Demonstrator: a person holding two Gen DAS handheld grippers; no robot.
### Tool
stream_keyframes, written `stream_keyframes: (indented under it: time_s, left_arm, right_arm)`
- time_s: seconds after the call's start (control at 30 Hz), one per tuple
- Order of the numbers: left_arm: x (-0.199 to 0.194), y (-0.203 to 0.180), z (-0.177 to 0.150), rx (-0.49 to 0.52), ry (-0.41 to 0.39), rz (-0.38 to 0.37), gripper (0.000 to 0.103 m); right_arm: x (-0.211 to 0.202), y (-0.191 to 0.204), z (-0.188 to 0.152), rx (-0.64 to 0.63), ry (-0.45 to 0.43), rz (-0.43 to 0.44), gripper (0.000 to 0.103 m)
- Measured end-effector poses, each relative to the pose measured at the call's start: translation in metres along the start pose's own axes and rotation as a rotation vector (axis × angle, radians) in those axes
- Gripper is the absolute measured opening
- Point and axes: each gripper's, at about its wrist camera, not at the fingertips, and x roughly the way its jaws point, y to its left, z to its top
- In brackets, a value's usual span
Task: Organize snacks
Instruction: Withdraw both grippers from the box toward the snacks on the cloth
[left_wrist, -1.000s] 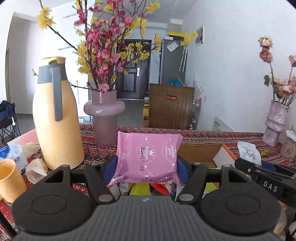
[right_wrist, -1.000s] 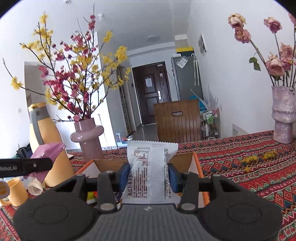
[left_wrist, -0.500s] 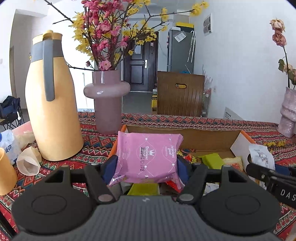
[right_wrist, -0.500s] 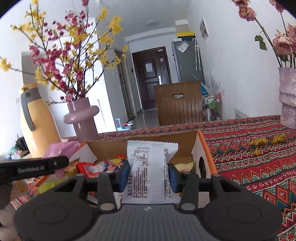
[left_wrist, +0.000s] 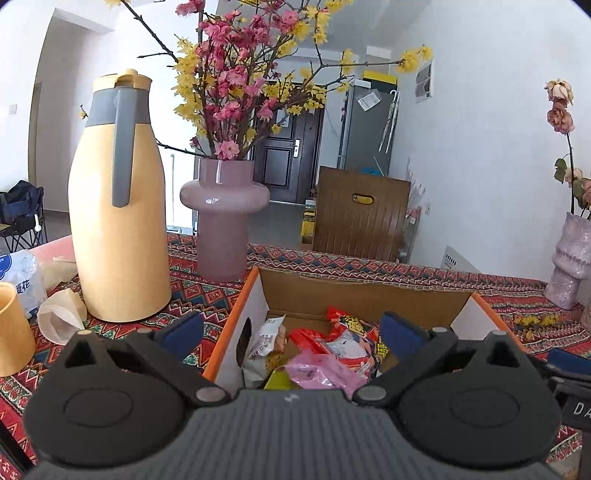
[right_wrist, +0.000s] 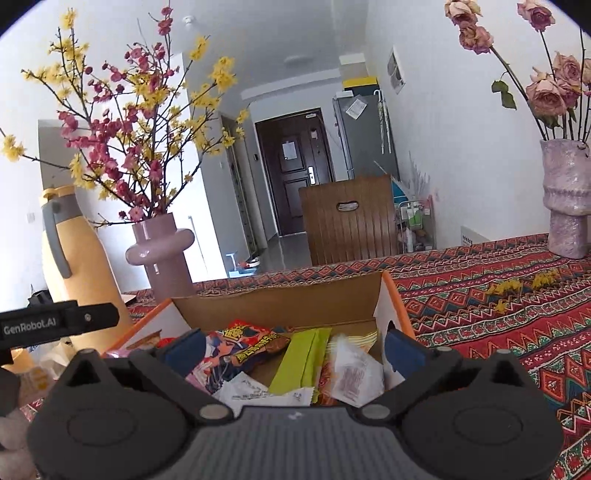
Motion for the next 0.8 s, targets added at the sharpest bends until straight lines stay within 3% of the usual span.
stream_keyframes:
  time_s: [0.4, 0.8]
  left_arm:
    - [-0.040, -0.001, 0.013, -0.006, -0.045, -0.037, 0.103]
    - [-0.083, 0.018, -0.008, 0.042, -0.005, -0.039, 0.103]
  right_arm:
    - [-0.024, 0.009, 0.009, -0.037, -0.044, 0.001, 0.103]
    - [-0.081, 0.016, -0.015, -0.049, -0.004, 0.010, 0.103]
